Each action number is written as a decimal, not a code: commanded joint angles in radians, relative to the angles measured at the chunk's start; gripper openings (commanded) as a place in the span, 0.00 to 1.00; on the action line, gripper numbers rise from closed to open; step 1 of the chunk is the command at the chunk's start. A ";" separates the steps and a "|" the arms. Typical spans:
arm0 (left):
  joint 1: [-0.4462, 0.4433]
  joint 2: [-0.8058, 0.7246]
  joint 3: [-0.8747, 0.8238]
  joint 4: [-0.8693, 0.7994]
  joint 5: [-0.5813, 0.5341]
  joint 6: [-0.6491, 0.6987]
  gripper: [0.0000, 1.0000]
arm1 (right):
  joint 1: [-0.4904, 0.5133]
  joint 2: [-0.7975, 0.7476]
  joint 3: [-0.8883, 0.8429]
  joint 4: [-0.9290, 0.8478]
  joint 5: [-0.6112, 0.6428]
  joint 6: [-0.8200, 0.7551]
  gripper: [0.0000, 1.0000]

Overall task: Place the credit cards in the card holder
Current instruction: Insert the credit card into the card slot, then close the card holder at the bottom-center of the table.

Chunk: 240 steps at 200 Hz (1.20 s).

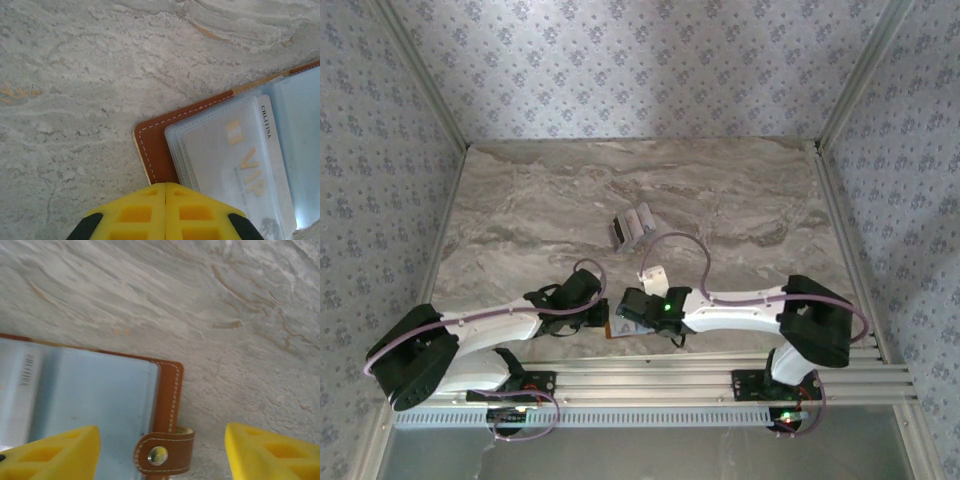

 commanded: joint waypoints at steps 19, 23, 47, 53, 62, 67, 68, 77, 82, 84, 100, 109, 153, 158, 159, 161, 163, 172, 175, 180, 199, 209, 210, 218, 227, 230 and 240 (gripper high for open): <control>-0.007 -0.009 0.008 -0.027 0.011 -0.007 0.07 | -0.005 0.023 -0.012 -0.066 0.062 0.042 0.52; -0.007 -0.008 0.009 -0.026 0.011 -0.007 0.07 | -0.005 0.019 -0.015 -0.067 0.064 0.044 0.49; -0.007 0.004 0.016 -0.020 0.017 -0.001 0.07 | 0.003 -0.026 -0.029 -0.063 0.082 0.042 0.18; -0.009 0.009 0.019 -0.015 0.020 0.000 0.07 | 0.008 -0.041 -0.032 -0.057 0.084 0.037 0.11; -0.012 0.017 0.022 -0.005 0.024 -0.003 0.07 | 0.015 -0.062 -0.037 -0.046 0.084 0.019 0.05; -0.014 0.024 0.025 0.000 0.026 -0.004 0.07 | 0.017 -0.074 -0.038 -0.025 0.079 0.008 0.01; -0.014 0.025 0.026 0.001 0.026 -0.005 0.07 | 0.017 -0.076 -0.038 -0.019 0.077 0.005 0.01; -0.021 0.035 0.029 0.013 0.029 -0.011 0.07 | 0.023 -0.096 -0.041 0.013 0.060 -0.018 0.00; -0.024 0.040 0.030 0.020 0.030 -0.015 0.07 | 0.026 -0.111 -0.046 0.035 0.046 -0.032 0.00; -0.025 0.042 0.031 0.022 0.030 -0.018 0.07 | 0.027 -0.116 -0.048 0.047 0.039 -0.038 0.00; -0.029 0.059 0.029 0.039 0.028 -0.032 0.07 | 0.032 -0.173 -0.076 0.146 -0.024 -0.075 0.00; -0.030 0.064 0.026 0.049 0.026 -0.040 0.06 | 0.030 -0.209 -0.096 0.201 -0.066 -0.086 0.00; -0.030 0.070 0.027 0.076 0.022 -0.065 0.07 | -0.006 -0.267 -0.185 0.501 -0.295 -0.101 0.00; -0.029 0.069 0.029 0.075 0.020 -0.069 0.07 | -0.012 -0.258 -0.193 0.543 -0.326 -0.096 0.00; -0.029 0.067 0.029 0.075 0.020 -0.068 0.07 | -0.013 -0.257 -0.196 0.551 -0.332 -0.095 0.00; -0.029 0.067 0.030 0.074 0.019 -0.070 0.07 | -0.015 -0.252 -0.198 0.567 -0.344 -0.092 0.00; -0.028 0.064 0.030 0.074 0.018 -0.071 0.08 | -0.017 -0.248 -0.200 0.584 -0.357 -0.089 0.00; -0.025 0.056 0.031 0.070 0.017 -0.080 0.10 | -0.024 -0.227 -0.205 0.648 -0.404 -0.087 0.00; -0.025 0.053 0.031 0.069 0.017 -0.083 0.11 | -0.026 -0.219 -0.206 0.667 -0.416 -0.087 0.00; -0.023 0.045 0.029 0.067 0.019 -0.087 0.12 | -0.028 -0.207 -0.208 0.692 -0.435 -0.090 0.00; -0.007 0.002 0.028 0.024 0.017 -0.098 0.17 | -0.044 -0.162 -0.213 0.767 -0.483 -0.078 0.00; 0.004 -0.033 0.018 -0.002 0.009 -0.106 0.19 | -0.056 -0.141 -0.217 0.796 -0.505 -0.067 0.00; 0.006 -0.037 0.017 -0.005 0.009 -0.106 0.19 | -0.056 -0.139 -0.218 0.799 -0.506 -0.067 0.00; 0.014 -0.067 0.007 -0.029 0.002 -0.113 0.21 | -0.064 -0.125 -0.220 0.819 -0.526 -0.059 0.00; 0.026 -0.104 -0.004 -0.062 -0.008 -0.116 0.22 | -0.071 -0.110 -0.219 0.828 -0.533 -0.054 0.00; 0.029 -0.116 -0.007 -0.076 -0.012 -0.117 0.23 | -0.073 -0.106 -0.218 0.828 -0.533 -0.053 0.00; 0.041 -0.158 -0.017 -0.126 -0.030 -0.118 0.25 | -0.076 -0.091 -0.213 0.834 -0.540 -0.051 0.00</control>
